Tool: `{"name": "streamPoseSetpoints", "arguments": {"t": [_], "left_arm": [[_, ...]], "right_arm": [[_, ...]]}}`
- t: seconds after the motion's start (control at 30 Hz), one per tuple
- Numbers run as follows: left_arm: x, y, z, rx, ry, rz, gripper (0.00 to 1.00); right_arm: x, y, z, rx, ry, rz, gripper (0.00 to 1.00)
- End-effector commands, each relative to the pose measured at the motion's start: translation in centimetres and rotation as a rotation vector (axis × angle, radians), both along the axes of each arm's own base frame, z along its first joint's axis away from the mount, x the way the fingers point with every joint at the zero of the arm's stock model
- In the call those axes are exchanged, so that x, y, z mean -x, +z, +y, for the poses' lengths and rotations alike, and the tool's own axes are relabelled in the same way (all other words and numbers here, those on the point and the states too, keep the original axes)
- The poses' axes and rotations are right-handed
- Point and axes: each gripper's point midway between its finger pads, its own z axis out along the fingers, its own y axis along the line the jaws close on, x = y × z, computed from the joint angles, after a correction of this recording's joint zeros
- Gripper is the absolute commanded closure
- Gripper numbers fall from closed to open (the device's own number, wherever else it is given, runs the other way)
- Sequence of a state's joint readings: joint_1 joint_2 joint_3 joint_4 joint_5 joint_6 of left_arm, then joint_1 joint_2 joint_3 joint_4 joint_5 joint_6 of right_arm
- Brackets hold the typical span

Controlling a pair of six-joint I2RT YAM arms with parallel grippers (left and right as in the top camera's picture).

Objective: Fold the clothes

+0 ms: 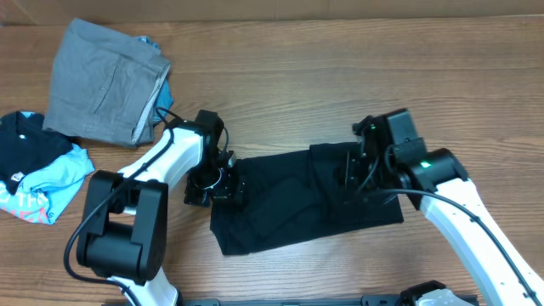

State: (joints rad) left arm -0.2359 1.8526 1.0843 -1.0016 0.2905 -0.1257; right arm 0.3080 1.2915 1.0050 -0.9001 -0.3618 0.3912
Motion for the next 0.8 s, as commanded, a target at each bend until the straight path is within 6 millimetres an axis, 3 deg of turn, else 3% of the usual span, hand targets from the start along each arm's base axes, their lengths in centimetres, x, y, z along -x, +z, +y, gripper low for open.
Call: {"name": "streamPoseSetpoints", "arguments": {"t": [0.0,0.13,0.23,0.33,0.47,0.67,0.77], "left_arm": [[2.0,-1.6,-1.6,0.12,-0.022,0.044,0.18],[3.5,-2.0,-2.7,0.213,-0.096,0.053,0.69],[4.3,-1.6,-2.4,0.221,-0.123,0.082,0.95],[3.8,-0.5,-1.5,0.211,-0.083,0.111,0.96],[1.0,2.8,0.0,0.201,0.04,0.122,0.95],[-4.3,10.5,2.7,0.125,0.069,0.013,0.96],[-7.2,14.4,2.3,0.12,0.081,-0.102,0.96]], "right_arm": [[-1.1,1.6,-1.0,-0.002,-0.036,-0.058,0.95],[-1.4,1.5,-2.0,0.001,-0.07,-0.051,0.94],[-1.6,1.5,-2.5,0.002,-0.089,-0.049,0.94],[-1.8,1.5,-2.9,0.002,-0.102,-0.049,0.94],[-1.8,1.5,-2.9,0.003,-0.103,-0.049,0.94],[-1.8,1.5,-2.9,0.002,-0.103,-0.051,0.94],[-2.0,1.5,-3.0,0.007,-0.106,-0.059,0.94]]}}
